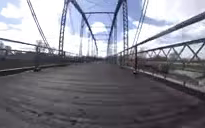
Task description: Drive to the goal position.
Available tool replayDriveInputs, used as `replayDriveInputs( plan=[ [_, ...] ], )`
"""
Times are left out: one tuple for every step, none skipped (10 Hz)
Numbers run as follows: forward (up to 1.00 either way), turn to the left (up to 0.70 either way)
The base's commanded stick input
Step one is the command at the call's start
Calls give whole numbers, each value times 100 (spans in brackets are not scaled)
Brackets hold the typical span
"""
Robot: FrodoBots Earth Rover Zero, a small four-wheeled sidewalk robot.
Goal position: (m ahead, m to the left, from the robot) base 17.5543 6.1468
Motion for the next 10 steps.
replayDriveInputs(
  plan=[
    [100, 0],
    [100, 0],
    [100, 0],
    [100, 0],
    [100, 0],
    [100, 0],
    [100, 0],
    [100, 0],
    [100, 0],
    [100, 0]
  ],
)
